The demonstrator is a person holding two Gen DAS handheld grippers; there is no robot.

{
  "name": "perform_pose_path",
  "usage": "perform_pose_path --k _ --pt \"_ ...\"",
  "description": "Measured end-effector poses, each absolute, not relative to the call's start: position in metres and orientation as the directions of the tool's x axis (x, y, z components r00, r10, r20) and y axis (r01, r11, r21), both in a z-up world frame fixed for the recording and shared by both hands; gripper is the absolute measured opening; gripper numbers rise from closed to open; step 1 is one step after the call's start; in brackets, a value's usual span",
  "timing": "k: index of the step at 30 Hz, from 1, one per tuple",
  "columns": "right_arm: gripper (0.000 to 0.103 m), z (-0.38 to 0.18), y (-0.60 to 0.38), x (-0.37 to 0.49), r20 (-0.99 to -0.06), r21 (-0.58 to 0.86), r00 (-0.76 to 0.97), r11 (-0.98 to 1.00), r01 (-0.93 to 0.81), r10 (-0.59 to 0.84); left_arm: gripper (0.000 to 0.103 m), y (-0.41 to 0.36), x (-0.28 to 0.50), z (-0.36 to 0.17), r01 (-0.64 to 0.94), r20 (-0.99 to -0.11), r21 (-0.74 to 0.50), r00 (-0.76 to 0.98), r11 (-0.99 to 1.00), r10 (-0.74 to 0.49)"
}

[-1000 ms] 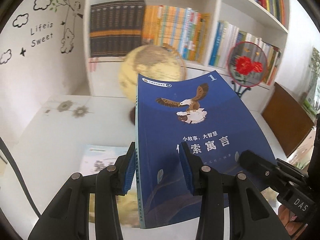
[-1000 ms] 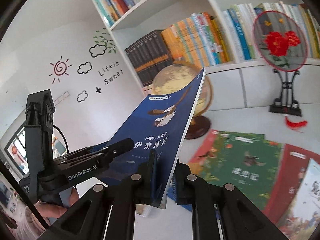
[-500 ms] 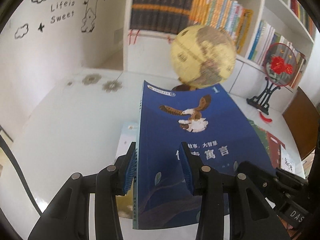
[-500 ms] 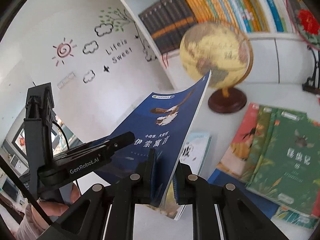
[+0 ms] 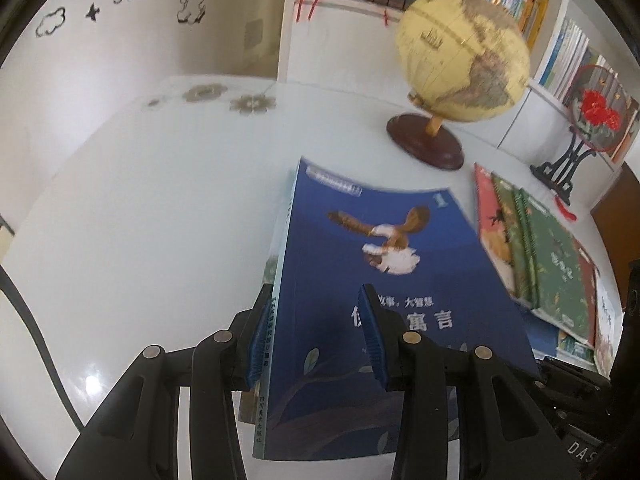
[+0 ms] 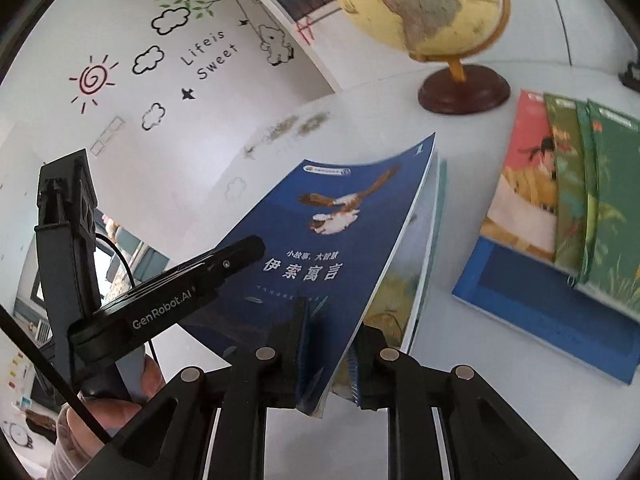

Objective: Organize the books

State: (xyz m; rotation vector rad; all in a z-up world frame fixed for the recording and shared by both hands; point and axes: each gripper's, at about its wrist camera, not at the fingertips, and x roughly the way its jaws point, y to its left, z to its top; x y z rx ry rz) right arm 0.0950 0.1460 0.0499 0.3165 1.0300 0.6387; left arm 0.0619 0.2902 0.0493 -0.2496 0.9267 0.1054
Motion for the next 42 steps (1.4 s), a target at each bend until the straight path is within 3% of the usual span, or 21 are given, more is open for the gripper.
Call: perform_pose_path --k 11,14,16,19,20,21,22,33,42 --pt "0.019 0.022 0.143 0.106 -0.713 0.599 0.287 0.769 -0.223 0.639 0.038 0.289 0.062 0.024 -0.201 -0.844 -0.110 0.537 0.973 0.016" --pt "0.019 0.023 0.145 0.106 -0.727 0.580 0.287 0.782 -0.230 0.624 0.041 0.291 0.061 0.019 -0.232 -0.857 -0.084 0.513 0.969 0.048" --pt "0.021 0.023 0.145 0.106 -0.720 0.596 0.279 0.772 -0.220 0.635 0.052 0.291 0.063 0.018 -0.238 -0.863 -0.074 0.502 0.968 0.058" --pt "0.037 0.022 0.146 0.107 -0.725 0.607 0.252 0.767 -0.206 0.641 0.056 0.286 0.066 0.019 -0.238 -0.871 -0.040 0.484 0.971 0.083" --pt "0.052 0.024 0.146 0.106 -0.716 0.617 0.251 0.759 -0.208 0.651 0.064 0.284 0.068 0.019 -0.235 -0.875 -0.032 0.477 0.972 0.087" --pt "0.059 0.028 0.146 0.105 -0.719 0.610 0.262 0.765 -0.205 0.644 0.076 0.282 0.068 0.021 -0.233 -0.874 -0.029 0.478 0.972 0.088" --pt "0.060 0.030 0.145 0.105 -0.725 0.600 0.270 0.773 -0.204 0.634 0.080 0.281 0.068 0.024 -0.236 -0.870 -0.029 0.485 0.971 0.091" --pt "0.063 0.054 0.069 0.096 -0.700 0.579 0.419 0.803 -0.140 0.578 0.081 0.244 0.081 0.051 -0.182 -0.842 -0.102 0.539 0.978 0.012" --pt "0.067 0.082 -0.022 0.077 -0.638 0.591 0.592 0.806 -0.032 0.492 0.081 0.154 0.098 0.074 -0.020 -0.806 -0.140 0.583 0.990 -0.102"
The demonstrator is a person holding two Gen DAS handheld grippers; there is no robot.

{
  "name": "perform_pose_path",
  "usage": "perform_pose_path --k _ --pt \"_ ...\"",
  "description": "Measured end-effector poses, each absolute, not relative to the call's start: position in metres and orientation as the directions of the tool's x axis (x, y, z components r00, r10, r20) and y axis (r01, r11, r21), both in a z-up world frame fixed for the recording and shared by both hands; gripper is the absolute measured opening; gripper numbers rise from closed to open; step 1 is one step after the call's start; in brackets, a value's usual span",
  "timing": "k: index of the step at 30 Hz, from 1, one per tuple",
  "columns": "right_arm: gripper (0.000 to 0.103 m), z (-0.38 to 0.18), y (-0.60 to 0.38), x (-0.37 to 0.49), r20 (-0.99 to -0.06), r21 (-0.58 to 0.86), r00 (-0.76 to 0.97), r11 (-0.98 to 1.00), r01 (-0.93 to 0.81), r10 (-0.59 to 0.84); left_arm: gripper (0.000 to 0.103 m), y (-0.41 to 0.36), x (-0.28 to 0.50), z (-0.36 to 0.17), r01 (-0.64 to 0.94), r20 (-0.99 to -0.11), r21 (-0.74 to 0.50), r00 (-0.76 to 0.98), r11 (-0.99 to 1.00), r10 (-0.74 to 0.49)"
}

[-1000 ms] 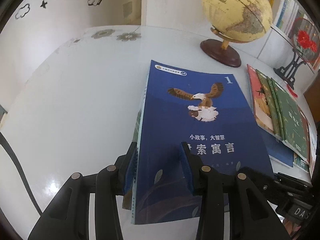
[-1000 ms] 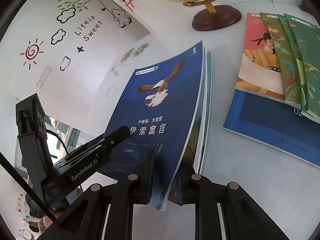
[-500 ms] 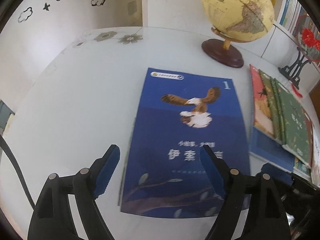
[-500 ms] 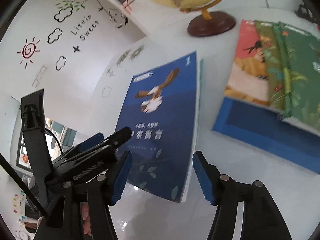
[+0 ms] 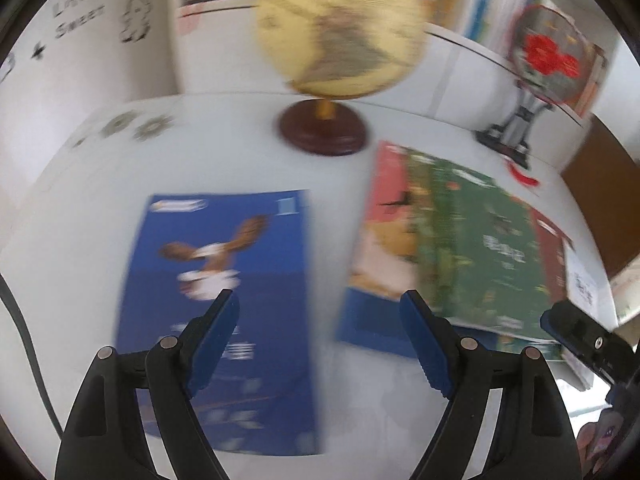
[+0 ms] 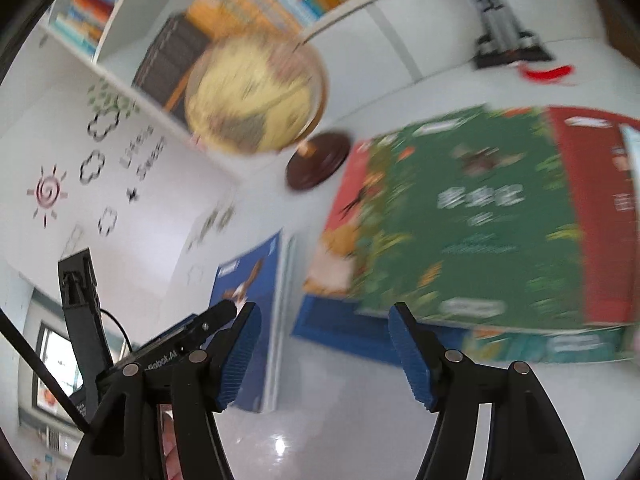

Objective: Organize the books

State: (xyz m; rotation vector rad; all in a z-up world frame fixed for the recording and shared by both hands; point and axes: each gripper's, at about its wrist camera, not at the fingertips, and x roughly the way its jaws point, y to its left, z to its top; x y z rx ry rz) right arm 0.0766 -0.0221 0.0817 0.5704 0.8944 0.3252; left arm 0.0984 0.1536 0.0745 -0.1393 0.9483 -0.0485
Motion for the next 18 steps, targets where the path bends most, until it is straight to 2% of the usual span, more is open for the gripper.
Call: perform_pose_path --k 7,12,18 --pt "0.070 0.091 -0.113 0.054 -0.624 0.580 0.691 0.809 0.097 0.365 0.081 0.051 0.102 0.086 0.180 -0.782 -0.173 0.572 0.968 -0.246" --pt "0.070 0.083 -0.193 0.025 -0.655 0.544 0.730 0.792 0.278 0.193 0.081 -0.033 0.098 0.080 0.315 -0.784 -0.174 0.528 0.933 -0.325" --pt "0.070 0.071 -0.263 -0.006 -0.709 0.512 0.702 0.734 0.447 0.067 0.081 -0.119 0.089 0.064 0.441 -0.805 -0.185 0.444 0.878 -0.392"
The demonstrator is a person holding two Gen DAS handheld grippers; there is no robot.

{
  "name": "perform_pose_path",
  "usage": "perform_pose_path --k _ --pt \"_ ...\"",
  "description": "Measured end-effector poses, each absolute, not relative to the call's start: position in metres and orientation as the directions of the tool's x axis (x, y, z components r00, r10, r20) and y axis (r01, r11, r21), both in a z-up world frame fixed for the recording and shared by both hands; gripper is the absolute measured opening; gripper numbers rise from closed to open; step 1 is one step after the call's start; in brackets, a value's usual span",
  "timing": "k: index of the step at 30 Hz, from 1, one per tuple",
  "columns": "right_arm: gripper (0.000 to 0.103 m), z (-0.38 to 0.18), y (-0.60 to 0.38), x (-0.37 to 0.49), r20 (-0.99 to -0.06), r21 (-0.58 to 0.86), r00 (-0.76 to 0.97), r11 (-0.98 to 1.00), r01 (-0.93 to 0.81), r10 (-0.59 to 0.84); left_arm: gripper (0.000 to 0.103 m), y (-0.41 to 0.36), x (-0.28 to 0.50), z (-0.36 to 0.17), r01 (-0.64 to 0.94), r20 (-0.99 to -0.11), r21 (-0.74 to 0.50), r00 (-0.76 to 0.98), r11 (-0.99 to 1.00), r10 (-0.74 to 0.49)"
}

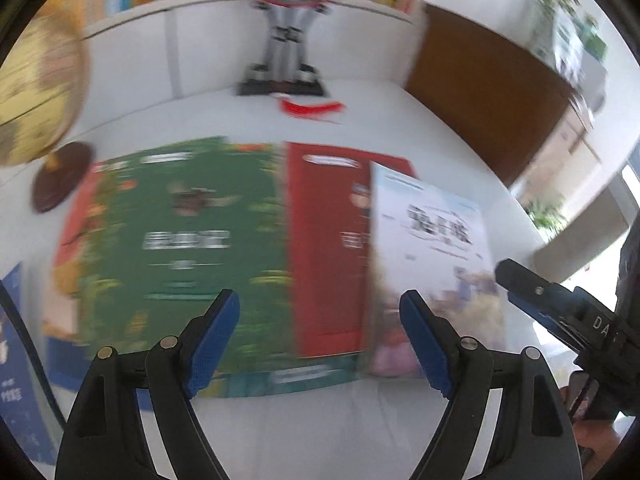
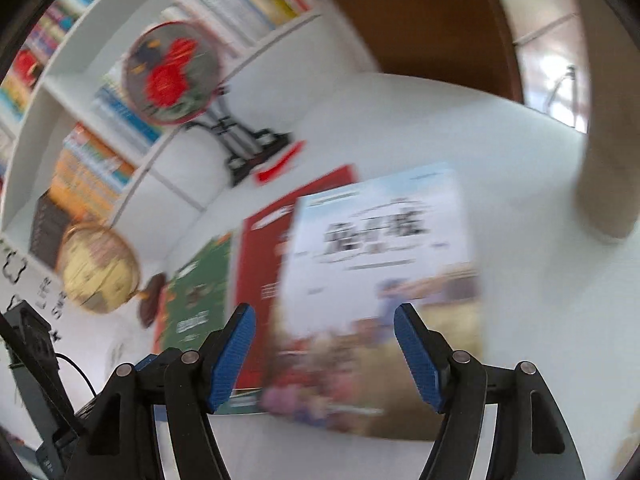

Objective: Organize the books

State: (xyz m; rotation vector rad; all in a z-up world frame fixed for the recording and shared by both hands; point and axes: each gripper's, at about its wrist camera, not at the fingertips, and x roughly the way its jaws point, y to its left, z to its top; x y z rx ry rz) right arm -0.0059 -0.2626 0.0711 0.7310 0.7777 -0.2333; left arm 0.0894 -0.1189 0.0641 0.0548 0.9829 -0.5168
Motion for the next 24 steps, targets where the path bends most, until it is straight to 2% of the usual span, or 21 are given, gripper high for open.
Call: perform_pose_path --k 6,14,18,19,21,24 --pt "0.070 0.058 -0.299 -0.017 -0.733 0.514 0.677 0.709 0.483 0.070 0.081 -0.163 0.088 0.049 0.478 -0.833 -0.190 0.384 0.858 -0.398" --pt "0.070 0.037 -0.316 -0.017 -0.744 0.549 0.653 0.686 0.478 0.141 0.081 -0.172 0.088 0.033 0.444 -0.852 -0.236 0.334 0.864 -0.404" --pt "0.071 0.032 -0.319 -0.013 -0.720 0.592 0.667 0.671 0.447 0.192 0.081 -0.172 0.084 0.029 0.411 -0.840 -0.286 0.326 0.866 -0.433" --pt "0.074 0.032 -0.318 -0.011 -0.721 0.591 0.664 0.677 0.439 0.198 0.081 -0.172 0.083 0.029 0.407 -0.835 -0.306 0.320 0.861 -0.448" --pt "0.085 0.033 -0.316 -0.003 -0.720 0.585 0.659 0.699 0.411 0.216 0.081 -0.173 0.079 0.029 0.386 -0.830 -0.324 0.322 0.864 -0.455" --pt "0.090 0.035 -0.311 0.004 -0.731 0.555 0.647 0.742 0.377 0.218 0.081 -0.173 0.071 0.030 0.381 -0.830 -0.325 0.324 0.866 -0.454"
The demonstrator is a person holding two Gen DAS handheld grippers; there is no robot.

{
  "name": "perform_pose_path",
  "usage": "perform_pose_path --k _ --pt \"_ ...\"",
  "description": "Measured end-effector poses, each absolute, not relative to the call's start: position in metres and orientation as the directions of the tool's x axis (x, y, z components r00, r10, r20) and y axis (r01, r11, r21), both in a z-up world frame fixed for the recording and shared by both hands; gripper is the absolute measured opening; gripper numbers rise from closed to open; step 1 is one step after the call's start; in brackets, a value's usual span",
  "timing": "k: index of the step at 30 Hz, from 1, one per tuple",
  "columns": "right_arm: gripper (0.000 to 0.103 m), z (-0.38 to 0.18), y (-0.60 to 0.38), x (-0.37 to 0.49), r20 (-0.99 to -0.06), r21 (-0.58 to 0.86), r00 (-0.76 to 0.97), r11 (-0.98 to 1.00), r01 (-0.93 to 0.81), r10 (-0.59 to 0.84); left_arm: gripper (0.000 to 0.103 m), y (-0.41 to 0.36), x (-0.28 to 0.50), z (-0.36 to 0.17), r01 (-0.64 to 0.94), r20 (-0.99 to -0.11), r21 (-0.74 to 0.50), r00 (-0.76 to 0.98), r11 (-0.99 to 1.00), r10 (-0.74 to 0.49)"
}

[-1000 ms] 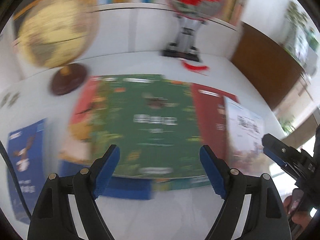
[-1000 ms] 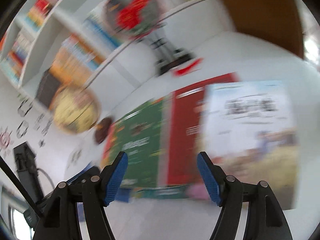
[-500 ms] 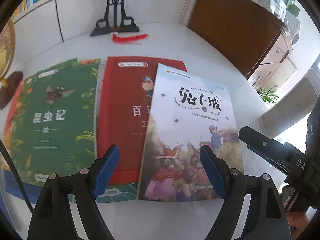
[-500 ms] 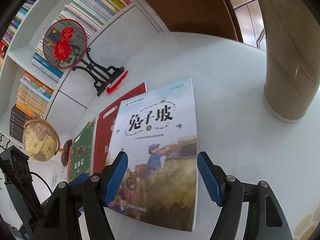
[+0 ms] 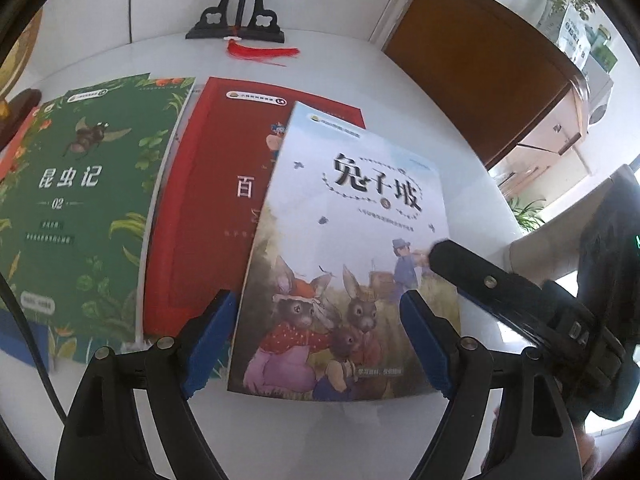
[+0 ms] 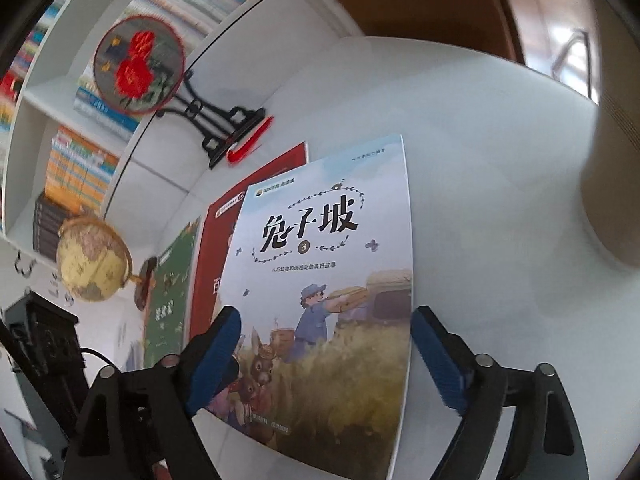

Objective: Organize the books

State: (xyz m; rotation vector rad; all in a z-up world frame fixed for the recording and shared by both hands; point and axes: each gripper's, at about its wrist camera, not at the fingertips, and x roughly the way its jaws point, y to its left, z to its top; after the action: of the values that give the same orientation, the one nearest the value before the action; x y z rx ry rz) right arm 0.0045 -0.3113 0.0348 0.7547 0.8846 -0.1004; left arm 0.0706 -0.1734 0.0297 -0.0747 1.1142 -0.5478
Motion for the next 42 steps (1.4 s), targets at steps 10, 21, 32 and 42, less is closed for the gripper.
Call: perform_pose_path --k 10,21,32,42 --pt "0.092 0.029 -0.283 0.030 -0.694 0.587 0.596 0.796 0.145 0.404 0.081 -0.129 0.044 0.023 0.280 -0.868 -0.292 0.325 0.915 -0.376" --pt "0.089 0.025 -0.300 0.002 -0.641 0.663 0.587 0.742 0.100 0.494 0.062 -0.126 0.057 0.017 0.261 -0.863 -0.279 0.354 0.924 -0.360" --pt "0.057 0.013 -0.295 -0.018 -0.573 0.757 0.574 0.646 0.098 0.585 0.047 -0.096 0.055 0.012 0.213 -0.873 -0.265 0.361 0.941 -0.327" --pt "0.034 0.010 -0.289 -0.040 -0.486 0.802 0.545 0.597 -0.034 0.683 0.047 -0.083 0.055 0.009 0.200 -0.874 -0.259 0.368 0.945 -0.318"
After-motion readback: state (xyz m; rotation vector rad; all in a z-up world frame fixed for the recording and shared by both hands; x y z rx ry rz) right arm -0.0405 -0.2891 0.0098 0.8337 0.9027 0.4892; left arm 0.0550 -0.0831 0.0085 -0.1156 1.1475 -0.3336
